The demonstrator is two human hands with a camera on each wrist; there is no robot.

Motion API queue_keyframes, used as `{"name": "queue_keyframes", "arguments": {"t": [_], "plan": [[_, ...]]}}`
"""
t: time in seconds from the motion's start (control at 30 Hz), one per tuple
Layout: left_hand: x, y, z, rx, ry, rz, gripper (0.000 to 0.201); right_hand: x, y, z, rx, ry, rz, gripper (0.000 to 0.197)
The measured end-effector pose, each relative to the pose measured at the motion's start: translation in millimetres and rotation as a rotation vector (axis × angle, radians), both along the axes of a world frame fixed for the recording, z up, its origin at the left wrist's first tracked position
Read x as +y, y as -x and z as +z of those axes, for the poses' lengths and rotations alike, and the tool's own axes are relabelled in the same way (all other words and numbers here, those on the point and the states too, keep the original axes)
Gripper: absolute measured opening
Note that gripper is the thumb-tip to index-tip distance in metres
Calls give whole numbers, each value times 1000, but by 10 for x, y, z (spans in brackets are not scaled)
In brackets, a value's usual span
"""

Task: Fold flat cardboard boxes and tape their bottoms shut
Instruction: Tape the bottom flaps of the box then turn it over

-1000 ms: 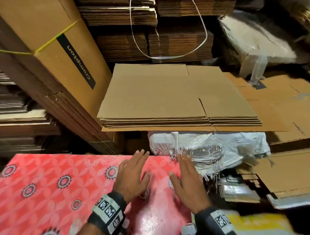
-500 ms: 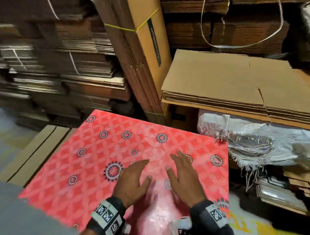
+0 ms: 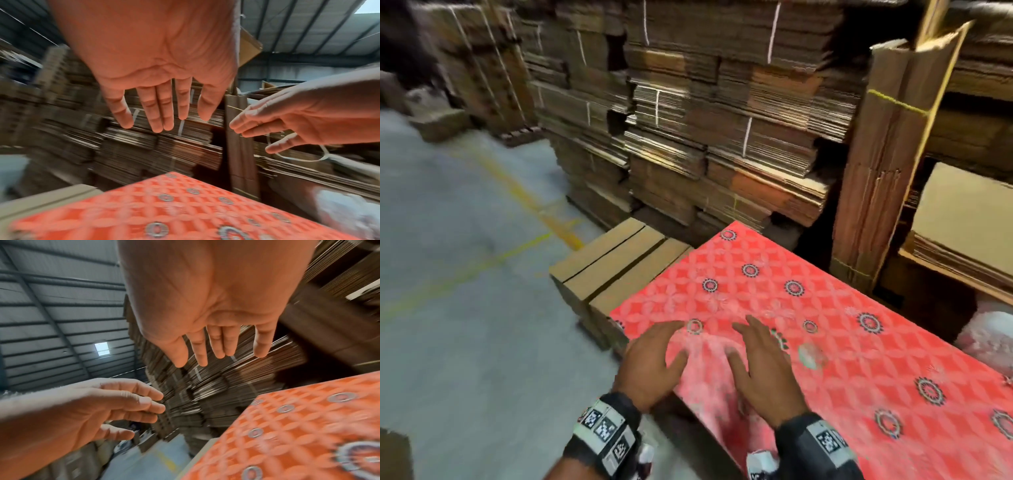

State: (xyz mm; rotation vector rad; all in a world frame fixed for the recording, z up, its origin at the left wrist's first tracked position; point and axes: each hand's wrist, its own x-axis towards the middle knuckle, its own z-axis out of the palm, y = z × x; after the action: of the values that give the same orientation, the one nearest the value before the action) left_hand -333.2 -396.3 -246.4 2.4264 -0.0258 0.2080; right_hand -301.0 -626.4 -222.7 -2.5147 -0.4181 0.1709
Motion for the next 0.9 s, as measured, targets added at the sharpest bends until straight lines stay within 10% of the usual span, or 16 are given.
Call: {"name": "queue_keyframes", "arguments": {"t": [0.43, 0.9], "plan": [[2217, 665, -53, 1, 53, 411, 41, 2502, -104, 89, 23, 85, 386, 78], [3993, -1072, 65, 217, -200, 363, 38, 4227, -1952, -135, 145, -11, 407, 60]]}}
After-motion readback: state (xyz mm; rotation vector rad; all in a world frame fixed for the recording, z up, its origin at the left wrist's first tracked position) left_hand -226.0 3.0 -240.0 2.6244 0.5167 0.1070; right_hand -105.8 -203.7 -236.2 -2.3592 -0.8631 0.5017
